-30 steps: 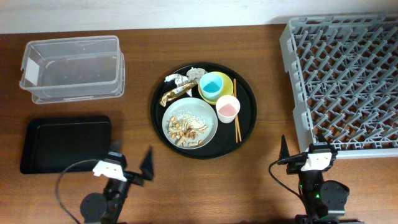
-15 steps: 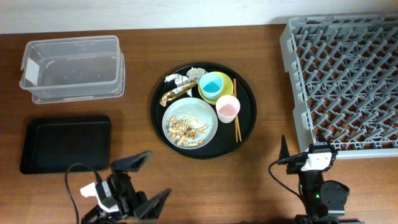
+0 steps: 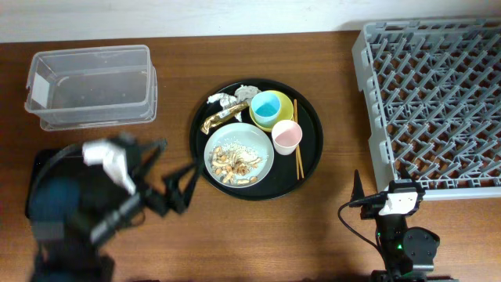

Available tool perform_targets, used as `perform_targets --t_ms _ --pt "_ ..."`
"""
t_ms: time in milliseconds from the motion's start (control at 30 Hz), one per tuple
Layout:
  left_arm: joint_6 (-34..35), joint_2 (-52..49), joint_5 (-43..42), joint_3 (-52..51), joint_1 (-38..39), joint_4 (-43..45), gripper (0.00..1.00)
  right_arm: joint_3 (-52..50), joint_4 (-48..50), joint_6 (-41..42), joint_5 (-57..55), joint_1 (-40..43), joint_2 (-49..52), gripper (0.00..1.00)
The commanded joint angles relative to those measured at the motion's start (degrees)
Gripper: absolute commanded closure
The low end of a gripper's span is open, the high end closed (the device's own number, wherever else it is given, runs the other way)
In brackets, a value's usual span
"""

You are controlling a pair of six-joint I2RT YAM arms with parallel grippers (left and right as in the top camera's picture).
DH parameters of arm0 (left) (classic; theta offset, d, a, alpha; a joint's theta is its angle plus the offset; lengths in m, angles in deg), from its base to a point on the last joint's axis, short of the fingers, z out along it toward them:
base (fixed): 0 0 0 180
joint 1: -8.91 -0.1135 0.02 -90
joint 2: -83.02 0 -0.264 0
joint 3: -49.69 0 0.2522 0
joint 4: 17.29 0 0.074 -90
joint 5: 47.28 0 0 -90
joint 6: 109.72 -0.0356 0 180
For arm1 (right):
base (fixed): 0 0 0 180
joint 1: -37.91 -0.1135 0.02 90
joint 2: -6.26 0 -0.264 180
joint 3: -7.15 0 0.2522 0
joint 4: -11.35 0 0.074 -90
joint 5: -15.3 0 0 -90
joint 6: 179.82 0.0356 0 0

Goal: Sort waste into correct bins and load items into the dishwasher rack
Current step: 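Reach the left gripper to the crumpled white tissue on the tray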

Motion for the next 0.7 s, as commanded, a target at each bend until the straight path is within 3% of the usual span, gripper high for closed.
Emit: perform_targets --t_ms 0,100,233,400,467,667 --pt "-16.87 -19.32 6.40 18.86 -0.11 -19.54 0.01 -0.46 -0.07 -0.39 -0.28 0.33 -0.22 0.02" --pt "-16.65 -31.30 7.17 28.83 -0.11 -26.73 0.01 -0.46 -0.07 -0.39 -0.28 0.33 -0.22 0.02" --pt "-16.76 -42.36 3.15 35.87 0.79 -26.69 0.01 -0.46 -0.07 -0.39 -0.28 0.33 -0.22 0.02" --pt "-16.70 -55.56 27.71 48.94 9.42 -32.11 0.01 -0.46 -0.07 -0.39 -0.28 0.33 -0.22 0.02" --pt "-16.46 -60.67 33.73 54.69 11.98 -35.08 0.01 -0.46 -0.07 -0.39 -0.28 0.33 -0.22 0.01" --pt "-16.52 -70.31 36.09 59.28 15.58 -29.46 0.01 -0.46 -0.07 -0.39 -0.28 0.33 -0.22 0.02"
